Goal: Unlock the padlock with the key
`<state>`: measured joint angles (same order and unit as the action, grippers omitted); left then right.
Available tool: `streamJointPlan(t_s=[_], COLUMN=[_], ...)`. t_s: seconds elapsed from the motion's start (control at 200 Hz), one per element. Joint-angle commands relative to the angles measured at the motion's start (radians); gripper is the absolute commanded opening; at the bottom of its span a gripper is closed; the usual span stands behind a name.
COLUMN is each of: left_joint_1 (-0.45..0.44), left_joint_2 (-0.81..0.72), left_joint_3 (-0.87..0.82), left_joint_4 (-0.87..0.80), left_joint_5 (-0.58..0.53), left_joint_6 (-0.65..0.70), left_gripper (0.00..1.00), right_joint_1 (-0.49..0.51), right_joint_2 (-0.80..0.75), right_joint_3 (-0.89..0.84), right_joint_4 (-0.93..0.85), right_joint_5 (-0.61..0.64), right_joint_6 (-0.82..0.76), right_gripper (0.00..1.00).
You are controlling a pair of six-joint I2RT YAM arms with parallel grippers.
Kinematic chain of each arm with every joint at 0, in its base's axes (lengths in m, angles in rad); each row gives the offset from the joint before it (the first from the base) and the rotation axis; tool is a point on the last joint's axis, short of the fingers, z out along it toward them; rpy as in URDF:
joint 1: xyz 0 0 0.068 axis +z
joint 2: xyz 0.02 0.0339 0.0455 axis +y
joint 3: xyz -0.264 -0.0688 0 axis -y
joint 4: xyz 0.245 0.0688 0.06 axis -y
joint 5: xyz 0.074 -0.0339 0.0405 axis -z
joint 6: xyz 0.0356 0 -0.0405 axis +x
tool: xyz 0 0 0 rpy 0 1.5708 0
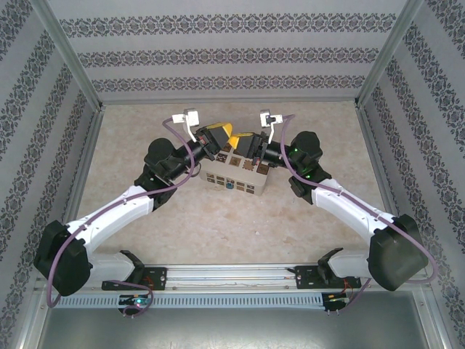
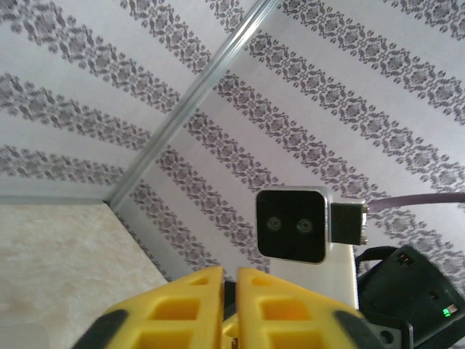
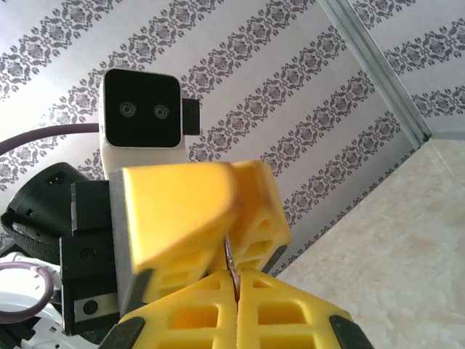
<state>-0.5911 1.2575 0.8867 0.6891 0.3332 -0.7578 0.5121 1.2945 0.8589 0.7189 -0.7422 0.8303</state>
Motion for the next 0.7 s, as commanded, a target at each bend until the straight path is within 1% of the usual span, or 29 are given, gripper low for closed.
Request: streamJointPlan(t_s=[0.0, 0.13, 0.175, 0.3, 0.5, 0.58, 0.695], left_joint_1=[0.019, 0.026, 0.029, 0.034, 0.034, 0.034, 0.034], left_joint_2=[-0.052, -0.101, -0.122, -0.185, -0.263, -0.277, -0.275], left_joint_3=[-0.012, -0.026, -0.033, -0.050, -0.081, -0.108, -0.148], left_joint_4=[0.041, -0.019, -0.048, -0.176, -0.399, -0.446, -0.495], left_joint_5=[-0.035, -0.061, -0.077, -0.118, -0.181, -0.208, -0.239], left_joint_6=[0.034, 0.085, 0.106, 0.185, 0.303, 0.323, 0.334], left_gripper=[0.25, 0.43, 0.47, 0.52, 0.53, 0.56, 0.67], right_joint_1=[-0.018, -0.036, -0.042, -0.061, -0.090, -0.108, -0.139], right_joint_2=[-0.044, -0.074, -0.085, -0.103, -0.093, -0.072, -0.020], right_joint_3=[-0.014, -0.012, -0.011, -0.009, 0.003, -0.003, -0.008], right_joint_4=[-0.030, -0.162, -0.214, -0.360, -0.593, -0.634, -0.659], right_joint_5=[-0.009, -0.018, -0.019, -0.017, 0.028, 0.045, 0.047], right_joint_6=[-0.057, -0.148, -0.188, -0.294, -0.452, -0.465, -0.417], right_gripper=[0.00, 0.00, 0.00, 0.00, 0.00, 0.00, 0.00])
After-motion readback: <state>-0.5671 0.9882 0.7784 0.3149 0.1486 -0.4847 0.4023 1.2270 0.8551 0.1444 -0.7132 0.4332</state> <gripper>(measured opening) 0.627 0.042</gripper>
